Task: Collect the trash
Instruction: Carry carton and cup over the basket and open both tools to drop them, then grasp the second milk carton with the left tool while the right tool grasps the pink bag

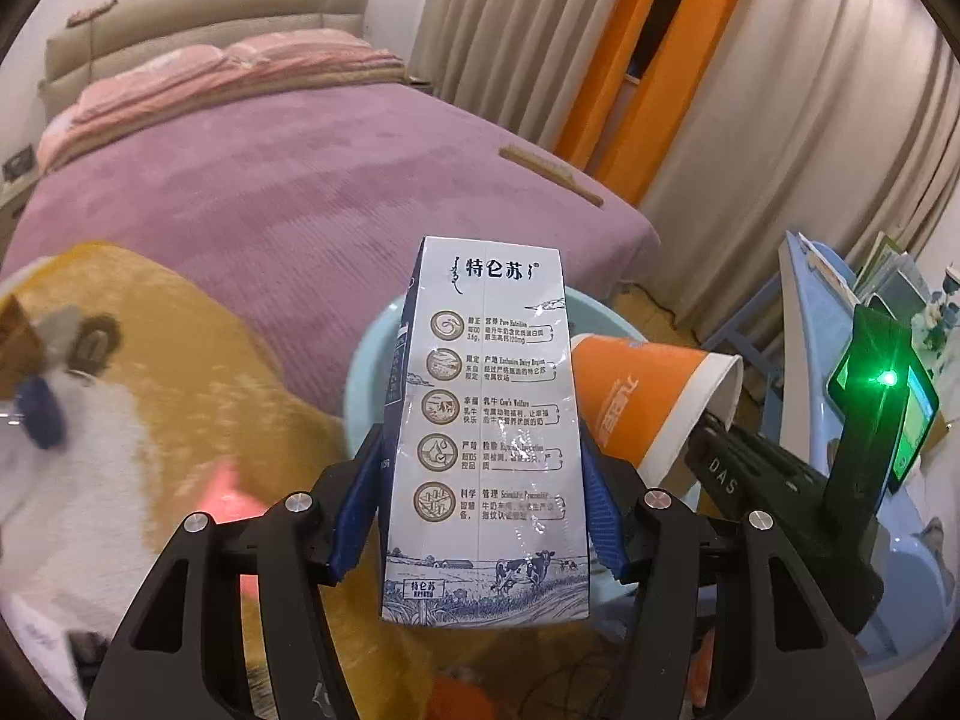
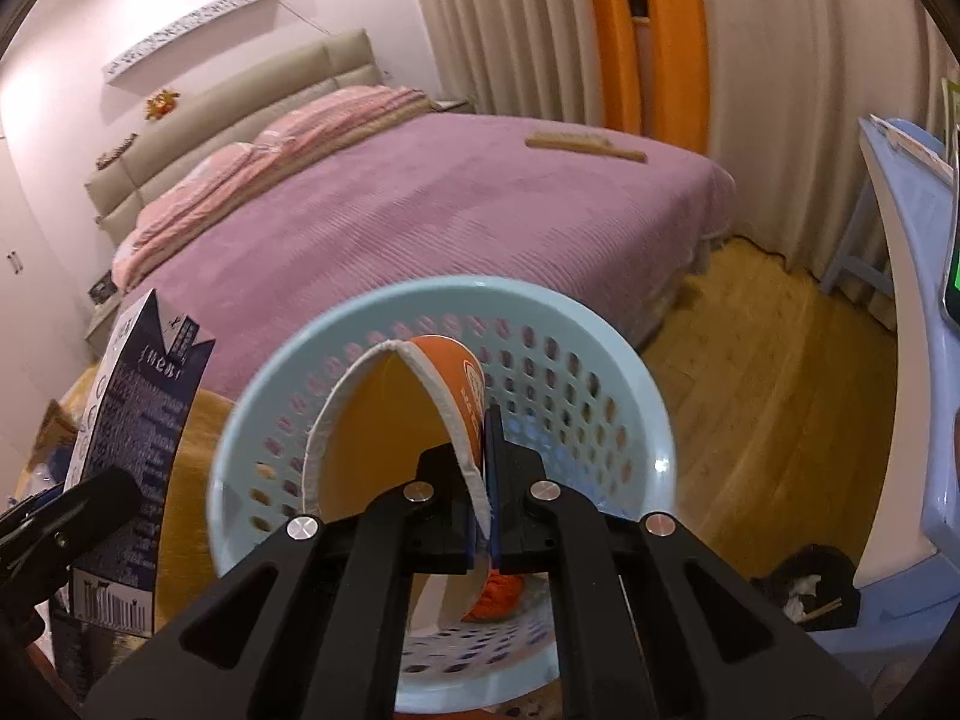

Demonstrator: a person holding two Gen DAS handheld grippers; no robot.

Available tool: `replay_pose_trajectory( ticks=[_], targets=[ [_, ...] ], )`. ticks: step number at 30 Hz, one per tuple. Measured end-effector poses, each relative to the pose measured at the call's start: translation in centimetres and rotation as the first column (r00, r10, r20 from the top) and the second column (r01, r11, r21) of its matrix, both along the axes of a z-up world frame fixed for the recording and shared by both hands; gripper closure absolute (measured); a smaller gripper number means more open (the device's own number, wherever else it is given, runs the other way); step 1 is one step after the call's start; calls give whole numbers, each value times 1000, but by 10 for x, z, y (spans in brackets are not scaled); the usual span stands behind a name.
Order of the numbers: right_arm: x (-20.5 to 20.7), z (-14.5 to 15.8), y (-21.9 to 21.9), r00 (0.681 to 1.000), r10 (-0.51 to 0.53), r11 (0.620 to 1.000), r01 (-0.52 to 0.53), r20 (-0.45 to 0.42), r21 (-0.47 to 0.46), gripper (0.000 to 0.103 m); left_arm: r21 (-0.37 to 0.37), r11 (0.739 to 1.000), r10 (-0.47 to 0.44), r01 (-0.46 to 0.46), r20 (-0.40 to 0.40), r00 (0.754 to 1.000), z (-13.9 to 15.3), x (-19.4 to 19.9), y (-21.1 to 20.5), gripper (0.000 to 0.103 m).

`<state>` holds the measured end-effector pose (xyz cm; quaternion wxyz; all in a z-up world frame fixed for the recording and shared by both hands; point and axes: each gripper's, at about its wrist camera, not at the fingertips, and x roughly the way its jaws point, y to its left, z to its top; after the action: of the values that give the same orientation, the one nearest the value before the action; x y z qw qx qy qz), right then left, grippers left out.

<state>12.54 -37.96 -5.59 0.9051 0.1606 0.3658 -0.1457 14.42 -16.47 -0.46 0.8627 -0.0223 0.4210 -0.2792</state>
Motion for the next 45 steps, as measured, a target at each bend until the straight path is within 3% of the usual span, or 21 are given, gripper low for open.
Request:
replay_pose_trajectory(
  ticks=[3, 5, 6, 7, 18, 22, 24, 29, 34, 37, 45],
  targets=[
    [1, -7, -8, 1000, 6, 999, -4, -23, 53, 92, -18, 1000, -3, 3, 7, 1000, -3, 1, 2, 34],
    [-1, -9, -10, 999, -10, 999, 11, -36, 43, 74, -23, 1000, -4, 4, 20, 1000, -2, -7, 4, 30],
    [-3, -9, -10, 999, -12, 999, 14, -35, 39, 53, -26, 1000, -3, 3, 23, 1000, 0, -11, 9, 30],
    [-7, -7, -10, 1000, -15, 999, 16, -18, 40, 42, -31, 1000, -2, 2, 23, 1000, 1, -13, 13, 30],
    [-37, 19, 4, 998, 31, 999, -33, 63, 31, 42, -57, 997, 50, -44, 96, 994, 23, -54, 64, 30],
    [-39, 34, 33, 988, 110, 994, -112, 110, 11, 42, -65, 994, 101, -93, 119, 988, 32, -69, 98, 30],
    [-40, 41, 51, 979, 157, 988, -157, 131, -4, 42, -60, 990, 132, -125, 135, 982, 37, -77, 117, 25],
    [-32, 50, 108, 932, 330, 944, -323, 149, -65, 41, -17, 974, 227, -228, 168, 959, 40, -93, 162, 21],
    [-22, 42, 161, 869, 477, 877, -462, 129, -130, 29, 21, 951, 304, -309, 131, 944, 28, -104, 202, 19],
    [-11, 32, 181, 846, 523, 850, -511, 105, -127, 29, 56, 942, 324, -330, 103, 941, 14, -109, 214, 18],
    [9, 4, 197, 828, 559, 827, -554, 44, -99, 27, 124, 931, 341, -342, 31, 940, -22, -118, 227, 18]
  ],
)
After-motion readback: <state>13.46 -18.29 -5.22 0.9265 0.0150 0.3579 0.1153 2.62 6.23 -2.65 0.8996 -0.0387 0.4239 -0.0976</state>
